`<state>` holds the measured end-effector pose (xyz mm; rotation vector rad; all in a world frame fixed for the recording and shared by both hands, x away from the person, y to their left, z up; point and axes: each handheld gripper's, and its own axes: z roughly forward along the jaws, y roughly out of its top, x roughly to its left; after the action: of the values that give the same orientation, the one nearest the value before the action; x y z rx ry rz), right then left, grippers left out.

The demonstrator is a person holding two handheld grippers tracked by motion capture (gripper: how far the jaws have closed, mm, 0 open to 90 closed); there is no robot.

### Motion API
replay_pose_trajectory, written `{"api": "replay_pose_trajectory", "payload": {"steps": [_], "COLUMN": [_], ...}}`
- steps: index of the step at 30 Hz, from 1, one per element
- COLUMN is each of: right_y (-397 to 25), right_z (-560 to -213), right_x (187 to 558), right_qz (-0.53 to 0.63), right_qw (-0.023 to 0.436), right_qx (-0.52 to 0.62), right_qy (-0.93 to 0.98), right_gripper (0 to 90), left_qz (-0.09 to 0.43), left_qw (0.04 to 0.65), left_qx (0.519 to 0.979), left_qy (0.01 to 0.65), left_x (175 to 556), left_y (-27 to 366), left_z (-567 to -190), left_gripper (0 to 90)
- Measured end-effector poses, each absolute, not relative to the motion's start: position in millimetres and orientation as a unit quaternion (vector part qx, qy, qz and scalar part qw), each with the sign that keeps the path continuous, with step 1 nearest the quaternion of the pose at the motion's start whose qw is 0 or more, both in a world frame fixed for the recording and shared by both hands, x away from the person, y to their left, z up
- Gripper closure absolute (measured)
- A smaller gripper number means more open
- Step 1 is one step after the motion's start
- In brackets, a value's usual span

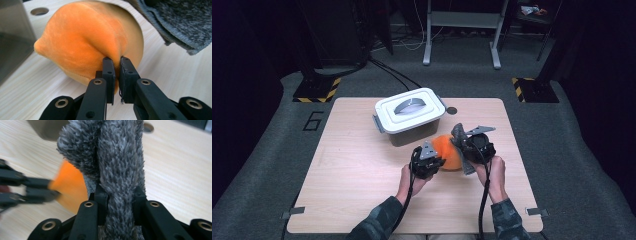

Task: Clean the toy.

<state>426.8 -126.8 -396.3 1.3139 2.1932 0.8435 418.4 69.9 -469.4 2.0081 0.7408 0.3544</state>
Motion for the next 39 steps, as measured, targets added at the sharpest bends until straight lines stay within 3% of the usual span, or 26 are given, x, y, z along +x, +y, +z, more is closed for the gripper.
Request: {"api": "replay_pose_trajectory", "payload": {"steps": [4, 11, 39], "right_y": [-107.6, -93.3, -146.5], "right_z": [-390.8, -413.1, -437.1], "right_x": [426.5, 437.6, 461.7], "right_qz": [0.299, 0.258, 0.238], "right_qw": [0.216, 0.229, 0.206], "right_qx": [0.451, 0.444, 0.524], "right_qy": [0.813, 0.827, 0.791], "right_gripper": [73.4, 73.9, 73.6], "left_qz": [0.142, 0.136, 0.118], "left_qw": [0.47, 0.468, 0.467], "left_qx": [0.82, 0.819, 0.807], "left_qy": [0.294, 0.303, 0.341], "left_x": [416.2, 417.3, 422.1], "left_y": [67.5, 70.1, 85.6], "left_z": [-468.7, -474.4, -490.4], "left_gripper": [84.6, 85.3, 85.9]}}
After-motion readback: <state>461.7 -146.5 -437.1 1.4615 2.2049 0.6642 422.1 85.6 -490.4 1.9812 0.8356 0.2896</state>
